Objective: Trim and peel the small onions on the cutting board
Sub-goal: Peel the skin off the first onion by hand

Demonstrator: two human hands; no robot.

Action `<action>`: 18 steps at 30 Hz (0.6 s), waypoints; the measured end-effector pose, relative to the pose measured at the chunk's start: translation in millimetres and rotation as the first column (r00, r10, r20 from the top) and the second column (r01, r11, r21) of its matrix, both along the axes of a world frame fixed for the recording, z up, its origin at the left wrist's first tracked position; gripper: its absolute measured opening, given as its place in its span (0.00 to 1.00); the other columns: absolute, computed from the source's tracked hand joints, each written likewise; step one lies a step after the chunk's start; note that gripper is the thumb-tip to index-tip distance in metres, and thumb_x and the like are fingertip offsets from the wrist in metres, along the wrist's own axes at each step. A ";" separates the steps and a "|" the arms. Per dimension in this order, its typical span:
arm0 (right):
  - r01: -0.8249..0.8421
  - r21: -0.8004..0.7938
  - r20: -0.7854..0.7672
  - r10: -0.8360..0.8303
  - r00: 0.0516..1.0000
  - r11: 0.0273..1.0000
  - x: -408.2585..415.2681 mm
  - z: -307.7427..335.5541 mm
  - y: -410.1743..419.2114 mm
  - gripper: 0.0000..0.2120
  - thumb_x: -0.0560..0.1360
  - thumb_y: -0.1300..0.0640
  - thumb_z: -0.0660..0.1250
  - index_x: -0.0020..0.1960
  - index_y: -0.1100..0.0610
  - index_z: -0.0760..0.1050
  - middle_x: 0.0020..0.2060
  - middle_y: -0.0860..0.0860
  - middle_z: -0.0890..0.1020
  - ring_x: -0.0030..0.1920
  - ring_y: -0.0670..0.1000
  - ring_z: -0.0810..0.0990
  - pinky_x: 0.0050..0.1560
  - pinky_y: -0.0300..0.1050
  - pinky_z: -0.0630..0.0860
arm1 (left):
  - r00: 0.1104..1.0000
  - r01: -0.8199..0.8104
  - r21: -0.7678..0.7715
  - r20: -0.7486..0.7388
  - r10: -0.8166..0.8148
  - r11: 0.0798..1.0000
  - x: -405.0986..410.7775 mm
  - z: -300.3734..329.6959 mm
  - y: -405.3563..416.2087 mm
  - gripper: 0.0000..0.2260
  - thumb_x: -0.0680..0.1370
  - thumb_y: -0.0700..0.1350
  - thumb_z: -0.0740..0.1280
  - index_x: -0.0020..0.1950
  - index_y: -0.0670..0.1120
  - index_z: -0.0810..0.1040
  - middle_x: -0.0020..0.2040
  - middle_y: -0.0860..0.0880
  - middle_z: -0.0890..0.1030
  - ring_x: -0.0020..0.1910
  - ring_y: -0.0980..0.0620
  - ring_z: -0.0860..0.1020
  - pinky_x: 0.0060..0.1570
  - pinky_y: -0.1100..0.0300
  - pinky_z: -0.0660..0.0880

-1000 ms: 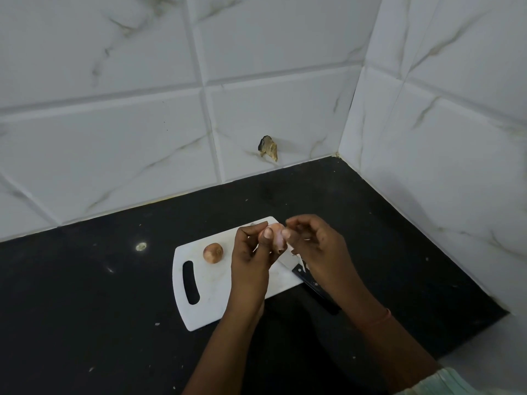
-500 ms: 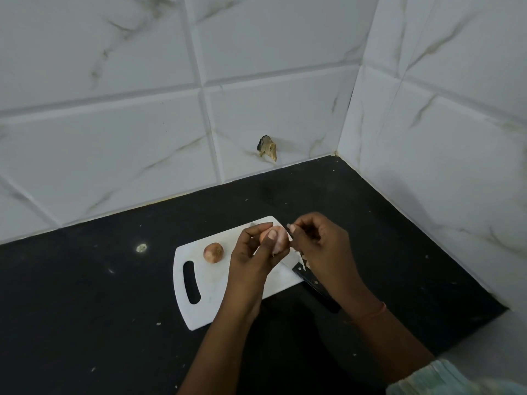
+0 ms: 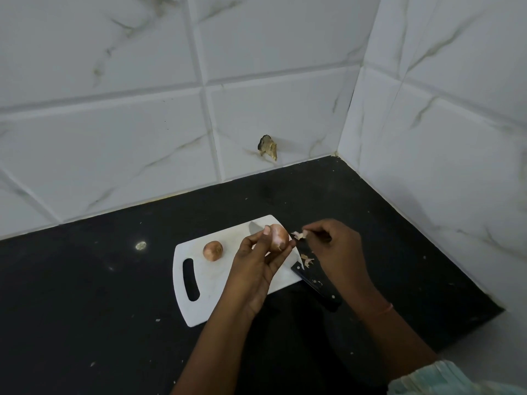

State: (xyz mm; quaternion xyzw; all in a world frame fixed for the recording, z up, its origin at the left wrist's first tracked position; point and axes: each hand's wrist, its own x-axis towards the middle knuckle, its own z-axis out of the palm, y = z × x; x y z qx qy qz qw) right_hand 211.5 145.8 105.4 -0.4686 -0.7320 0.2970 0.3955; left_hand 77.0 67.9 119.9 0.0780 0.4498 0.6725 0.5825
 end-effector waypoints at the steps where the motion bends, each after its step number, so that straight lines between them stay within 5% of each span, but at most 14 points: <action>1: -0.050 -0.028 -0.074 0.048 0.996 0.998 -1.9 2.6 -3.6 0.05 0.73 0.60 0.73 0.47 0.53 0.81 0.42 0.45 0.84 0.44 0.43 0.83 0.46 0.41 0.81 | 1.000 0.003 -0.007 -0.011 -0.003 1.000 0.7 0.3 -0.3 0.19 0.81 0.46 0.65 0.66 0.35 0.71 0.60 0.35 0.80 0.55 0.41 0.84 0.65 0.47 0.75; 3: -0.215 -0.125 -0.226 0.184 0.957 0.969 -4.5 8.2 -10.9 0.08 0.73 0.59 0.73 0.52 0.52 0.79 0.47 0.46 0.83 0.49 0.45 0.83 0.48 0.42 0.81 | 1.000 0.003 -0.014 -0.008 -0.003 1.000 0.8 0.8 -2.1 0.14 0.82 0.43 0.63 0.63 0.34 0.75 0.60 0.35 0.80 0.57 0.41 0.83 0.63 0.49 0.76; 6: -0.395 -0.135 -0.217 0.362 0.906 0.909 -2.8 9.8 -16.9 0.15 0.74 0.60 0.71 0.59 0.51 0.78 0.55 0.44 0.81 0.56 0.44 0.81 0.52 0.39 0.80 | 0.999 0.041 0.018 -0.035 -0.040 0.999 -1.7 3.6 -8.8 0.11 0.81 0.40 0.63 0.59 0.38 0.80 0.59 0.38 0.82 0.60 0.43 0.81 0.62 0.51 0.76; 12: -0.278 -0.162 -0.293 0.223 0.930 0.947 0.5 7.8 -21.9 0.10 0.71 0.59 0.75 0.50 0.53 0.80 0.46 0.46 0.84 0.46 0.48 0.84 0.46 0.50 0.83 | 0.931 0.098 0.011 -0.355 -0.088 0.995 0.2 -1.7 -26.1 0.12 0.80 0.46 0.65 0.63 0.51 0.79 0.55 0.45 0.85 0.54 0.48 0.84 0.58 0.54 0.78; 18: -0.318 -0.163 -0.297 0.261 0.918 0.934 -6.2 9.5 -30.2 0.07 0.71 0.57 0.75 0.49 0.55 0.81 0.41 0.47 0.85 0.43 0.47 0.85 0.45 0.52 0.83 | 0.937 0.002 0.076 -0.349 0.025 0.997 1.3 -0.7 -30.5 0.15 0.79 0.49 0.64 0.63 0.45 0.78 0.57 0.44 0.84 0.59 0.47 0.82 0.59 0.54 0.78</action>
